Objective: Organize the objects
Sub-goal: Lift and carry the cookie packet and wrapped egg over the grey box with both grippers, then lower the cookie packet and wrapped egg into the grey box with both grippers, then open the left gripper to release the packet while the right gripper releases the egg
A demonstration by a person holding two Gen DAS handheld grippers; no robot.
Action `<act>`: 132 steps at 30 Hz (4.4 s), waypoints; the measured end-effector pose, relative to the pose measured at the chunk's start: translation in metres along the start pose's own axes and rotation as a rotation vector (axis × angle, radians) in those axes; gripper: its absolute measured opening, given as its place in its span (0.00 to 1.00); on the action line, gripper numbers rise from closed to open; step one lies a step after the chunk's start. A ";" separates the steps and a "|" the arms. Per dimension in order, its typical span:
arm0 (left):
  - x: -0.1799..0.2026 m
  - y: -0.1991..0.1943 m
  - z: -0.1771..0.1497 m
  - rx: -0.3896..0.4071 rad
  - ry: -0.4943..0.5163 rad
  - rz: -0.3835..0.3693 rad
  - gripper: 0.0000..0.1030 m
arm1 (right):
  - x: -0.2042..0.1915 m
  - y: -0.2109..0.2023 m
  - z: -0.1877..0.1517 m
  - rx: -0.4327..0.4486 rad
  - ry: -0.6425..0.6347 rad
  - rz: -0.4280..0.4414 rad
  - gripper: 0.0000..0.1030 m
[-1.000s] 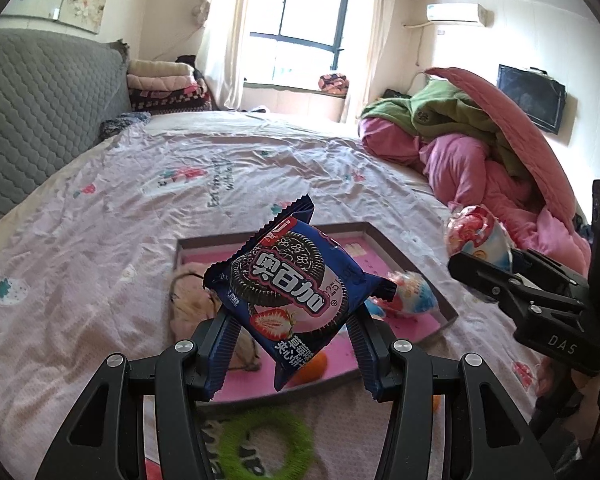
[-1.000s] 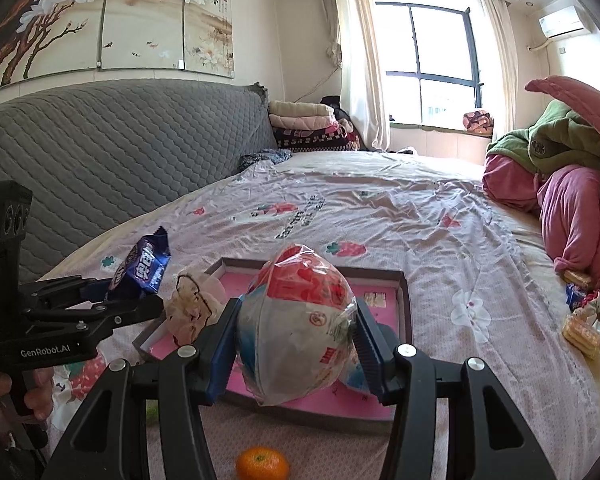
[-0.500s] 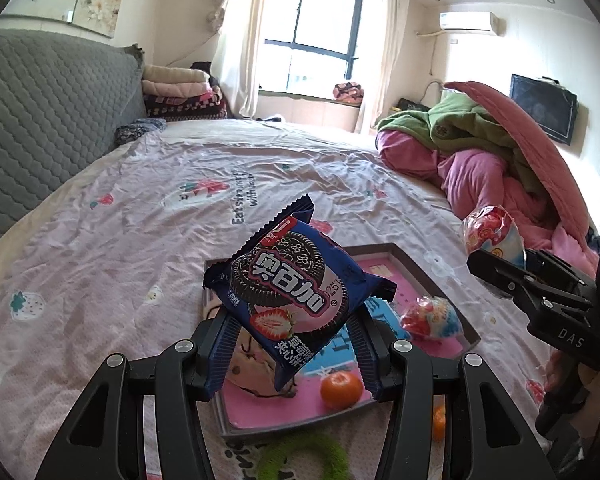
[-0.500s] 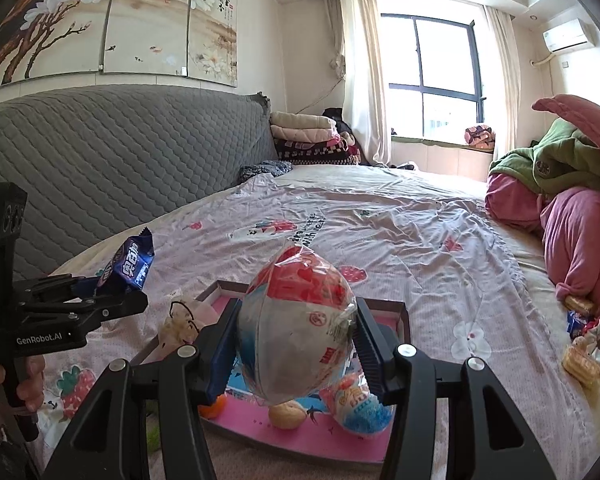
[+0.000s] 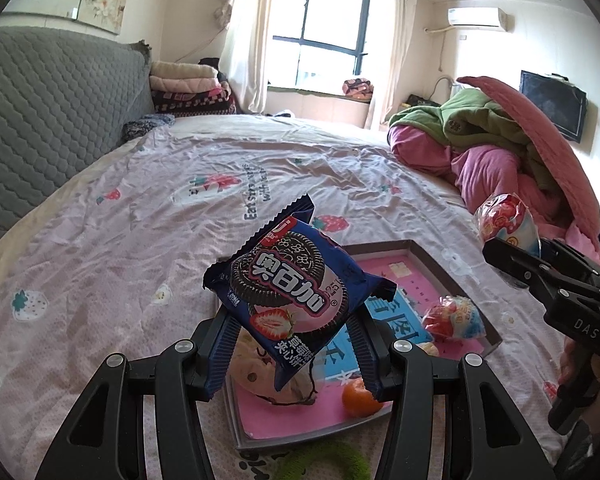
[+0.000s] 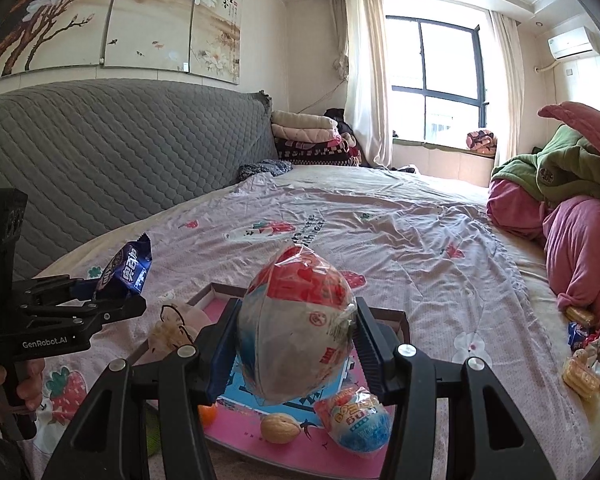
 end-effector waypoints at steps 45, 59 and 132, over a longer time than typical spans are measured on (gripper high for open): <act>0.018 0.058 -0.068 -0.168 0.082 0.042 0.53 | 0.003 0.038 -0.090 -0.242 -0.085 -0.088 0.53; 0.017 0.062 -0.074 -0.186 0.082 0.050 0.53 | 0.007 0.045 -0.107 -0.291 -0.067 -0.098 0.53; 0.020 0.020 -0.048 -0.126 0.004 0.016 0.71 | 0.004 0.023 -0.074 -0.182 -0.037 -0.103 0.63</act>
Point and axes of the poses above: each gripper's, at about its wrist camera, not at the fingertips, and y roughly the way its jaws point, x to its right, z to its top, the point moved 10 cm from there along y, roughly the way its jaws point, and after that the axes turned 6 degrees about z, right-handed, at the moved point
